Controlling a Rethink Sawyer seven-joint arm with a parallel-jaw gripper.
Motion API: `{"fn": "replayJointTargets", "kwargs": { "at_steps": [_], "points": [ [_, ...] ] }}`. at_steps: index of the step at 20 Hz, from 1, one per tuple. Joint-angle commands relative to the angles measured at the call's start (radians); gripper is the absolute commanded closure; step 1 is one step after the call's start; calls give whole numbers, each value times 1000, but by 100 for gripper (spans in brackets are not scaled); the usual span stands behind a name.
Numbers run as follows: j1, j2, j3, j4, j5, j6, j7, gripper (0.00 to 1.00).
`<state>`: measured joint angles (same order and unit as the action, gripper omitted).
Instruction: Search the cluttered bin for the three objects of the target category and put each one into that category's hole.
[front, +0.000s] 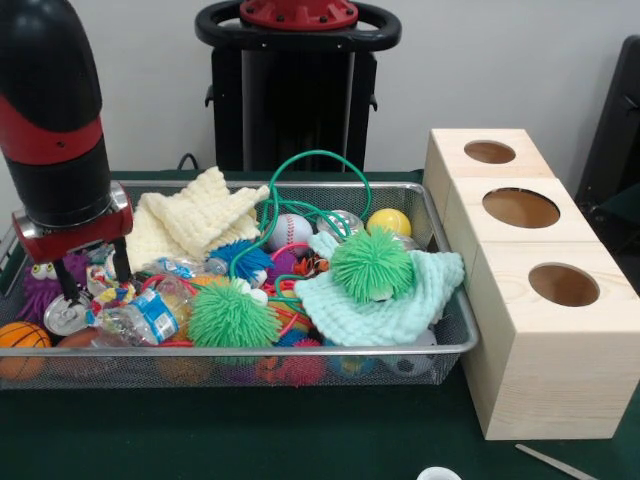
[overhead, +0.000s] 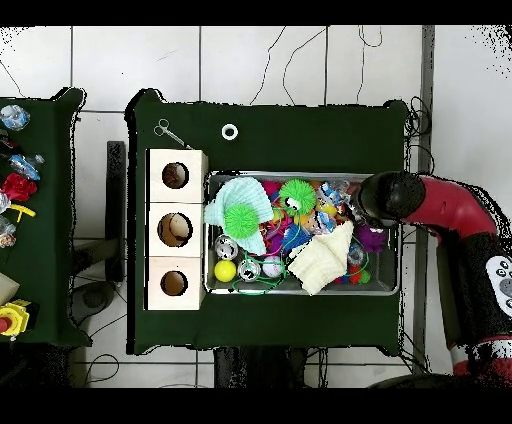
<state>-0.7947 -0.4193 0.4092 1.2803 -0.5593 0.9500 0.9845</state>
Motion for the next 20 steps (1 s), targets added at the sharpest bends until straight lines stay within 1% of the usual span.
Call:
{"fn": "replayJointTargets", "kwargs": {
  "at_steps": [1,4,9,10,13,14,16,20],
  "points": [
    [-9,85,-1,71,-103,-67,-138,0],
    [-9,90,0,69,-102,-44,-125,0],
    [5,60,-11,95,-83,20,-90,0],
    [8,59,-13,97,-76,19,-71,100],
    [18,66,-25,78,-47,51,-11,100],
    [11,61,-11,85,-44,48,-39,100],
    [2,37,12,108,-23,63,-65,100],
    [21,-30,15,119,-27,94,-91,100]
  ]
}}
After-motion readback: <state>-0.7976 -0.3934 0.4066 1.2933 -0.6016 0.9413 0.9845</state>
